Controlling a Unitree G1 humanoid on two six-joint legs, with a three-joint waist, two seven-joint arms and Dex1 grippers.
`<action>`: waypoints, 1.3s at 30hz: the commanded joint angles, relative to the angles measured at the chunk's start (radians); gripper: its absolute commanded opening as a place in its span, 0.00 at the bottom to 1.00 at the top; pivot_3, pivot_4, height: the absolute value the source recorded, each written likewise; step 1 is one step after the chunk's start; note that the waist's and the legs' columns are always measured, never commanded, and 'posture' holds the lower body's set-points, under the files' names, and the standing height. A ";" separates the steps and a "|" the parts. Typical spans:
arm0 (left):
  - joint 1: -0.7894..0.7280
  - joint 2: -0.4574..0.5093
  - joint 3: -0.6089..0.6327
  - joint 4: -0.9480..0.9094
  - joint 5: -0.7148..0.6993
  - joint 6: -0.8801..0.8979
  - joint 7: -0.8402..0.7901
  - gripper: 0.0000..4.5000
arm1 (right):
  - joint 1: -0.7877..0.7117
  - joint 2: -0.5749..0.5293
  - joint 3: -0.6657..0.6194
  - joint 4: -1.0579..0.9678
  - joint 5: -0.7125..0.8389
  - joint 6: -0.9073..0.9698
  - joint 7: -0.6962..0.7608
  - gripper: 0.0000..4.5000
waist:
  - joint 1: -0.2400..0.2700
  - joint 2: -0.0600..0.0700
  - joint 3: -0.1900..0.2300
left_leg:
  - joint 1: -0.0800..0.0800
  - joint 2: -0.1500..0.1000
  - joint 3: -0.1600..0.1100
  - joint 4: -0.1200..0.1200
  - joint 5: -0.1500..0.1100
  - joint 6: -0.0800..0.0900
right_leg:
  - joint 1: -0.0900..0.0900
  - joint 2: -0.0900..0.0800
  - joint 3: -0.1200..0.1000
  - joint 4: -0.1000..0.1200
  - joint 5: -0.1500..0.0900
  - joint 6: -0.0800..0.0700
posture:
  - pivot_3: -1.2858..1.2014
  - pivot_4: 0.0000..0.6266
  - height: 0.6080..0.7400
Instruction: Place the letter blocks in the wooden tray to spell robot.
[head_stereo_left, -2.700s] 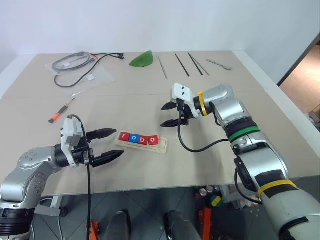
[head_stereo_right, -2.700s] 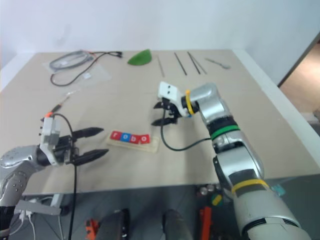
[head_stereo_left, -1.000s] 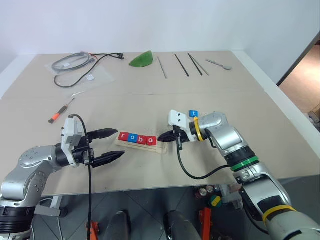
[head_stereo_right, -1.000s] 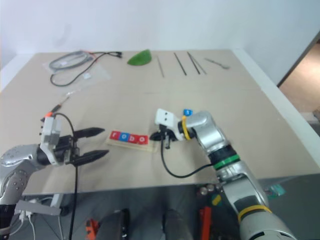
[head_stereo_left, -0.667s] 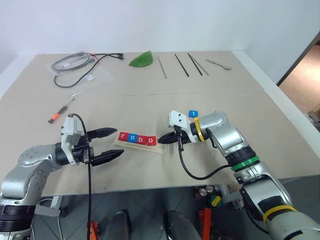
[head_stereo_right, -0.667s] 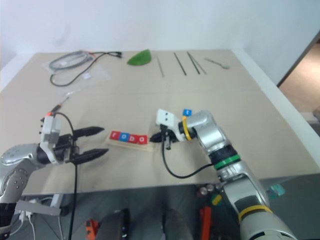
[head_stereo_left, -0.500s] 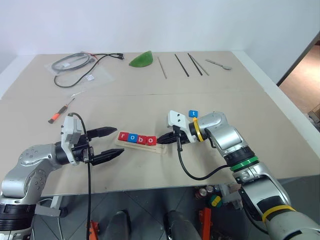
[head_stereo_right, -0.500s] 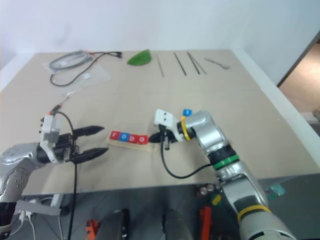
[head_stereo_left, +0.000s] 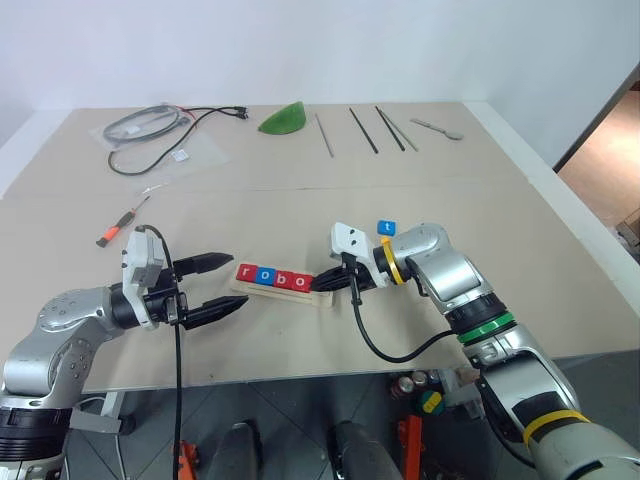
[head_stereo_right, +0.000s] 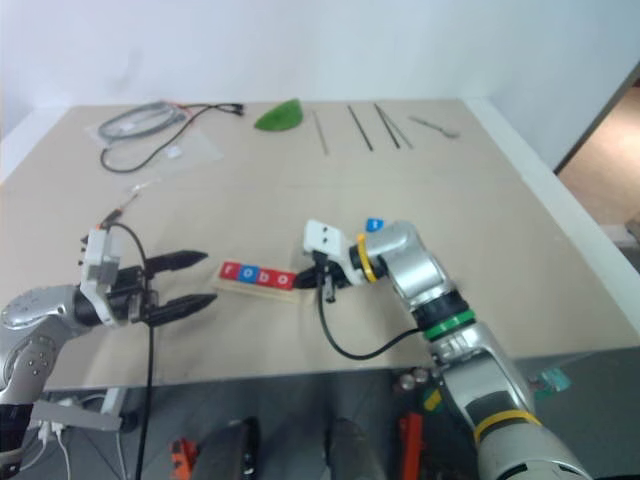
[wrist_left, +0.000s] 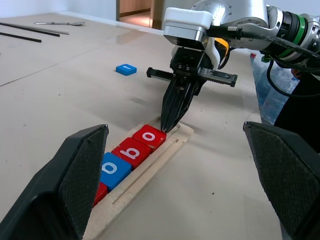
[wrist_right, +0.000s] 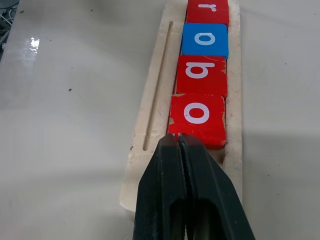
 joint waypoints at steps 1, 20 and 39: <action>-0.020 0.001 0.012 -0.016 -0.004 -0.008 0.000 1.00 | -0.030 -0.002 -0.022 -0.016 0.018 -0.007 -0.004 0.00 | 0.000 0.000 0.000 | 0.000 0.000 0.000 0.000 0.000 0.000 | 0.000 0.000 0.000 0.000 0.000 0.000 | 0.52 0.24 1.00; -0.100 -0.014 -0.058 -0.034 -0.002 0.004 -0.015 1.00 | -0.042 -0.225 -0.294 0.163 0.043 -0.041 -0.216 0.88 | -0.001 0.000 0.000 | 0.000 0.000 0.000 -0.001 0.000 0.000 | 0.000 0.000 0.000 0.000 -0.001 0.000 | 0.52 0.24 1.00; -0.161 0.003 -0.057 -0.016 -0.017 0.039 -0.037 1.00 | -0.222 -0.148 -0.315 0.814 -0.048 -0.361 -0.405 0.88 | -0.004 0.000 0.000 | 0.000 -0.001 0.000 0.000 0.000 0.000 | 0.001 0.002 0.004 0.000 0.000 0.003 | 0.52 0.24 1.00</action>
